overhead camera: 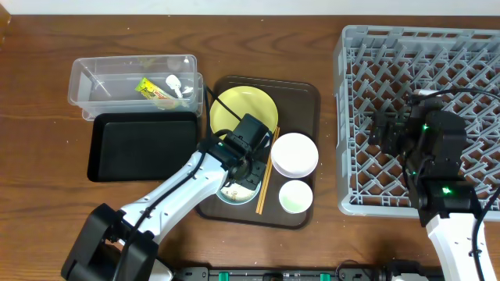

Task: Sort waste into correct bins and load items into the dishwasher rack
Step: 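Reach the left gripper to the light-blue rice bowl and grasp its rim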

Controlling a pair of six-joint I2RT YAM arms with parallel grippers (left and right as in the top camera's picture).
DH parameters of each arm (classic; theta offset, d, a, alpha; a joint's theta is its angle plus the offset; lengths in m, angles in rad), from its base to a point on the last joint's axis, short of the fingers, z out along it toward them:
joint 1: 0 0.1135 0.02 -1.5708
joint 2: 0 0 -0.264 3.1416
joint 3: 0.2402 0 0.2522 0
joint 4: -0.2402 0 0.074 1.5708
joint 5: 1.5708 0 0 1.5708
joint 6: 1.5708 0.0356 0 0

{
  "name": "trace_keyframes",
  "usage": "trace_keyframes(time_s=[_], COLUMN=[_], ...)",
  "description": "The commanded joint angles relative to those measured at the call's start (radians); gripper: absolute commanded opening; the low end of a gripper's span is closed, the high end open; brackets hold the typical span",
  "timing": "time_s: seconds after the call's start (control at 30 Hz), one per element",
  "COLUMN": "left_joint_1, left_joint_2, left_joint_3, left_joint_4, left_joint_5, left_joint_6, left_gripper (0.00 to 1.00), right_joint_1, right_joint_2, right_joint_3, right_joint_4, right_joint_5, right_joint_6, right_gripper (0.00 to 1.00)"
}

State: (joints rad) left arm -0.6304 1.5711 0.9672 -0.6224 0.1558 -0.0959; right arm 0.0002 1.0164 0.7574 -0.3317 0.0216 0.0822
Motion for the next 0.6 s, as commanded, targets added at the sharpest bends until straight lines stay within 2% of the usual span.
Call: trace_keyframes(time_s=[0.0,0.17,0.3,0.4,0.57], left_joint_1=[0.001,0.001,0.001,0.001,0.001], left_joint_2=[0.009,0.009,0.009,0.009,0.013], left_joint_3=[0.026,0.026,0.026,0.024,0.000], left_joint_4=[-0.006,-0.006,-0.006,-0.006,-0.005], left_joint_5=[0.060,0.184,0.223,0.214,0.145], left_joint_6=[0.011,0.014,0.018,0.017,0.017], left_gripper=[0.36,0.37,0.37,0.46,0.48], right_joint_1=[0.012,0.012,0.012,0.012,0.012], right_joint_2=[-0.002,-0.002,-0.002,-0.002,-0.002], right_joint_3=[0.021,0.021,0.021,0.021,0.021], right_joint_4=[0.002,0.002,0.002,0.002,0.002], right_joint_5=[-0.003,-0.003,-0.003,-0.003,-0.003], right_joint_6=[-0.009,-0.009,-0.009,-0.009,-0.009], right_gripper=[0.99,0.99,0.99,0.99,0.99])
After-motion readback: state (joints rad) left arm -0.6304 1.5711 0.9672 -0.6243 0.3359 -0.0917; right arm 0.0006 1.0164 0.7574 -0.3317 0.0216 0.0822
